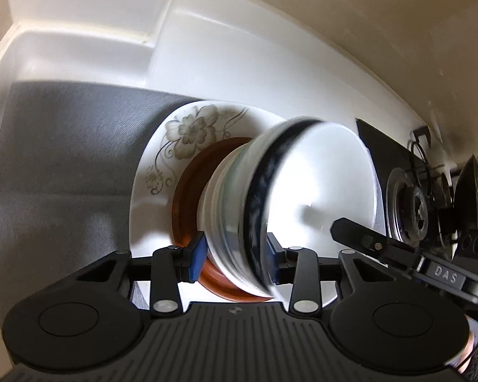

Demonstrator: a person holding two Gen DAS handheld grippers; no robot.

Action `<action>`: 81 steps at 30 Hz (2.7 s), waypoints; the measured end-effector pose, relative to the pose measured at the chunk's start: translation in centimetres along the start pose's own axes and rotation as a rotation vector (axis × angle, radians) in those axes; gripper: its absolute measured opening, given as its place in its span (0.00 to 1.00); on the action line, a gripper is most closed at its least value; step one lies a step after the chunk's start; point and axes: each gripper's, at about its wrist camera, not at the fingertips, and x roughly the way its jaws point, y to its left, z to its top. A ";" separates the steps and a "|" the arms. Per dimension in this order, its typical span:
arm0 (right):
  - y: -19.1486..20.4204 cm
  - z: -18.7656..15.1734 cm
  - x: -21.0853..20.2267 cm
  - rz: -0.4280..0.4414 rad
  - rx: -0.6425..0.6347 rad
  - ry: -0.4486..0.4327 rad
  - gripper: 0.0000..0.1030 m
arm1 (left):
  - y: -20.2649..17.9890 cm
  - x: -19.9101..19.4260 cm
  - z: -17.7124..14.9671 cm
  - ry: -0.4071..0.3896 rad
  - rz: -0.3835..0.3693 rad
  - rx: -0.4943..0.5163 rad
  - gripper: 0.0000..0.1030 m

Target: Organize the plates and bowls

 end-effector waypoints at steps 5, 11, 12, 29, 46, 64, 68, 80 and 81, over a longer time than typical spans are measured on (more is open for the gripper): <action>0.0 -0.8 -1.1 0.004 -0.001 -0.022 0.57 | -0.7 -1.1 -1.2 -0.081 0.076 0.025 0.56; 2.2 -5.3 -7.2 -0.180 -0.096 -0.158 0.83 | -2.8 -5.4 -5.3 -0.262 0.190 0.107 0.70; 2.9 -6.4 -8.4 -0.206 -0.120 -0.174 0.85 | -3.2 -6.3 -6.2 -0.272 0.206 0.110 0.71; 20.1 -14.4 -25.9 -0.470 -0.496 -0.101 1.00 | -25.3 -24.2 -23.4 -0.486 0.439 0.145 0.95; 19.2 -20.5 -33.8 -0.410 -0.500 -0.083 1.00 | -30.7 -25.2 -33.2 -0.489 0.540 0.044 0.96; 19.0 -21.1 -36.0 -0.415 -0.504 -0.120 1.00 | -32.0 -26.0 -34.6 -0.516 0.542 0.071 0.96; 18.7 -21.0 -35.9 -0.409 -0.505 -0.115 1.00 | -32.1 -25.9 -34.6 -0.514 0.549 0.068 0.97; 18.4 -21.5 -35.7 -0.395 -0.494 -0.110 1.00 | -32.2 -25.7 -34.8 -0.508 0.571 0.073 0.97; 18.4 -21.5 -35.6 -0.396 -0.495 -0.109 1.00 | -32.2 -25.7 -34.9 -0.508 0.570 0.070 0.97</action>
